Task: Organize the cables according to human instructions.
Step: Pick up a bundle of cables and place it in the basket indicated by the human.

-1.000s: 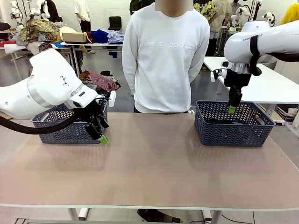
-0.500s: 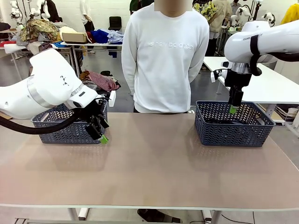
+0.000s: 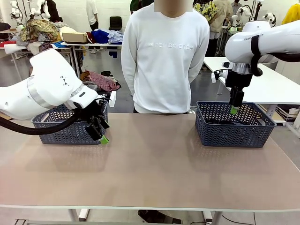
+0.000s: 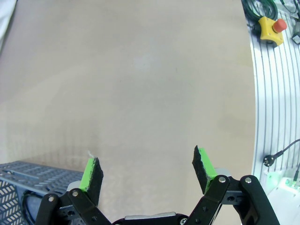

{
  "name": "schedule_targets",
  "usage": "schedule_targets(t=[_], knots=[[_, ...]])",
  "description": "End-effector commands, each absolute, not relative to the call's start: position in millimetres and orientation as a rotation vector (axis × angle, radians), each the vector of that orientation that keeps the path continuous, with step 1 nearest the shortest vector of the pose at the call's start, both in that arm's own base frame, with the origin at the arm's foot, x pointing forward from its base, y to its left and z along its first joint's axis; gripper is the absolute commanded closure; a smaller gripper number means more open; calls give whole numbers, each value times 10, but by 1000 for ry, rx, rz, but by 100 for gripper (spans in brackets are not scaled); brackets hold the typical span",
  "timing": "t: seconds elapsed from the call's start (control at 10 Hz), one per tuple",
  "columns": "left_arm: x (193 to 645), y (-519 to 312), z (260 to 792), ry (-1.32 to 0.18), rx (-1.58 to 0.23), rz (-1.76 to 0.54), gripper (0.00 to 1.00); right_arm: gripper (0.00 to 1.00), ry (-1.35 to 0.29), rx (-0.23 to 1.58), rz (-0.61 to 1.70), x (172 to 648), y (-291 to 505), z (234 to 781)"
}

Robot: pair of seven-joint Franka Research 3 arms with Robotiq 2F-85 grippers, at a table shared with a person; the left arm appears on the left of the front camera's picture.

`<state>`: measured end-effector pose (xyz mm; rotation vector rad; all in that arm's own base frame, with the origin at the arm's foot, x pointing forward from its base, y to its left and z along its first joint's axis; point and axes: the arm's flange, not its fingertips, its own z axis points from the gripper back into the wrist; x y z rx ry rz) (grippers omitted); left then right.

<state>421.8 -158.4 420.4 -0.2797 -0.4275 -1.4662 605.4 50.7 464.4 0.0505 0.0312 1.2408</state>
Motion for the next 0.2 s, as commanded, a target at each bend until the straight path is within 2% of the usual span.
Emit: schedule_targets(t=[0.0,0.1], knots=[[4214,-1568,4212,-427,-279,-1465,0,0,28,51,1243,6054,505,4650],[4214,-1568,4212,-427,-279,-1465,0,0,28,51,1243,6054,505,4650]])
